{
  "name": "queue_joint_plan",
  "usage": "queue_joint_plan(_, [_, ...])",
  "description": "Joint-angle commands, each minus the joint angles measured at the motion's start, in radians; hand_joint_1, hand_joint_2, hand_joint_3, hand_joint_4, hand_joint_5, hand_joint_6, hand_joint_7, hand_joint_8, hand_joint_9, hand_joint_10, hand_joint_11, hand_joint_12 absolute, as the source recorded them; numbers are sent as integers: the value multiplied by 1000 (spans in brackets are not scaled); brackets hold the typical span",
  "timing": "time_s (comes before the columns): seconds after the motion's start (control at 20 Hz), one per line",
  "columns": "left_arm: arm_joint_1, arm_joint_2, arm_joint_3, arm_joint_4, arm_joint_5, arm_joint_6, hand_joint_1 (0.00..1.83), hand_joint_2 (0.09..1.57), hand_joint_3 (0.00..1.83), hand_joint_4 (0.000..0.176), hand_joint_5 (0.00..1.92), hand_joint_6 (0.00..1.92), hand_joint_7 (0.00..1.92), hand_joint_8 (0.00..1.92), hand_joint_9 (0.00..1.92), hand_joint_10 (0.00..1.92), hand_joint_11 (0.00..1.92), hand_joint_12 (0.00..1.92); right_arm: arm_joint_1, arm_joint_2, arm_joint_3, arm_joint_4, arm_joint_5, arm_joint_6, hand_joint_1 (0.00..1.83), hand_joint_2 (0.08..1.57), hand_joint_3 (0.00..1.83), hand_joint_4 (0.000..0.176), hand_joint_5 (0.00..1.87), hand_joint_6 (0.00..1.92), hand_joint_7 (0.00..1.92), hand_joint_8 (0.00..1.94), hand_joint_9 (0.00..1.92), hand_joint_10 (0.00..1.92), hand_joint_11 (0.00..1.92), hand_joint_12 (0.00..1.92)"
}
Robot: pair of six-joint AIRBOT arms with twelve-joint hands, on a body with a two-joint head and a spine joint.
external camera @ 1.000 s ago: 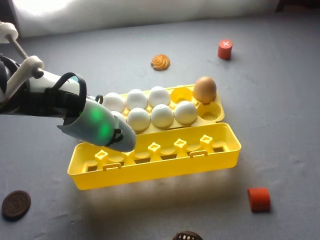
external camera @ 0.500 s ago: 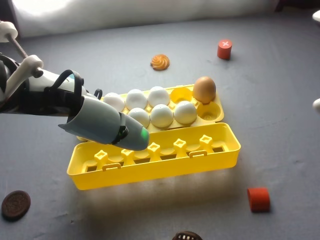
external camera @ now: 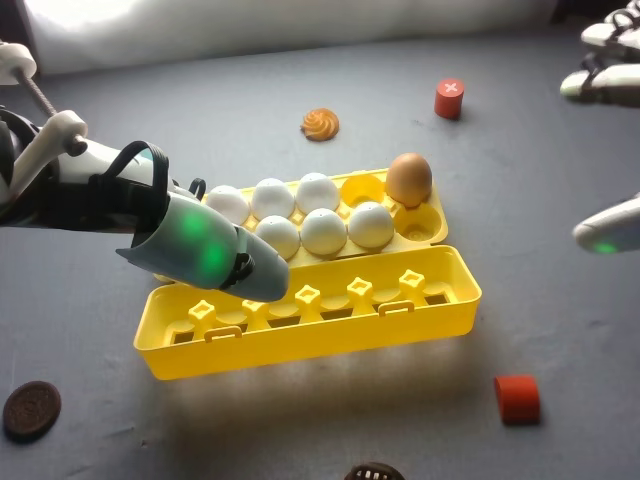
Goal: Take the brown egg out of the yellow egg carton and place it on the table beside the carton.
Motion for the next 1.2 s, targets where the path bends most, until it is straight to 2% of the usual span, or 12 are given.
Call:
queue_joint_plan(0.0, [-9,-4,2,40,-35,4,0,1101,10,0,0,0,0,0,0,0,0,0,17,-11,17,-21,72,20,310,726,0,112,540,26,0,0,0,0,0,0])
queue_joint_plan(0.05, [-9,-4,2,40,-35,4,0,1101,9,0,0,0,0,0,0,0,0,0,23,-29,36,-21,65,29,410,710,0,158,709,34,0,0,0,0,0,0])
queue_joint_plan(0.15, [-9,-4,2,40,-35,4,0,1080,0,0,0,0,0,0,0,0,0,0,41,-79,85,-21,43,39,545,732,3,175,837,37,55,1,0,0,0,0])
queue_joint_plan(0.3, [-9,-4,2,39,-35,4,0,1107,11,0,0,0,0,0,0,0,0,0,62,-162,164,-21,42,39,640,743,4,140,885,23,199,14,0,0,0,0])
queue_joint_plan(0.45, [-9,-4,2,39,-35,4,0,1085,0,0,0,0,0,0,0,0,0,0,77,-234,232,-21,42,30,711,746,4,129,894,22,212,14,0,0,0,0])
queue_joint_plan(0.55, [-9,-4,3,39,-35,4,0,1083,0,0,0,0,0,0,0,0,0,0,86,-305,298,-21,42,10,702,752,6,162,893,18,218,11,0,0,0,0])
queue_joint_plan(0.6, [-9,-4,3,40,-35,4,0,1086,0,0,4,1,0,0,0,0,0,0,89,-324,319,-21,42,7,732,751,5,153,899,19,237,16,0,0,0,0])
queue_joint_plan(0.7, [-9,-4,3,41,-35,4,0,1082,0,0,0,0,0,0,0,0,0,0,98,-377,369,-21,42,-5,714,774,14,163,879,9,191,1,0,0,0,0])
queue_joint_plan(0.85, [-9,-4,3,41,-35,4,0,1078,0,0,0,0,0,0,0,0,0,0,107,-442,432,-21,42,-8,731,755,3,153,881,7,169,0,0,0,0,0])
queue_joint_plan(1.0, [-9,-4,3,41,-35,4,0,1080,0,0,0,0,0,0,0,0,0,0,114,-495,478,-21,42,-9,730,760,4,119,867,4,175,2,0,0,0,0])
queue_joint_plan(1.1, [-9,-4,3,41,-35,4,0,1078,0,0,0,0,0,0,0,0,0,0,118,-515,481,-21,43,-9,701,755,1,150,896,14,145,0,0,0,0,0])
queue_joint_plan(1.15, [-9,-4,2,41,-35,4,0,1079,0,0,0,0,0,0,0,0,0,0,117,-526,482,-35,48,-11,710,755,1,140,894,12,133,0,0,0,0,0])
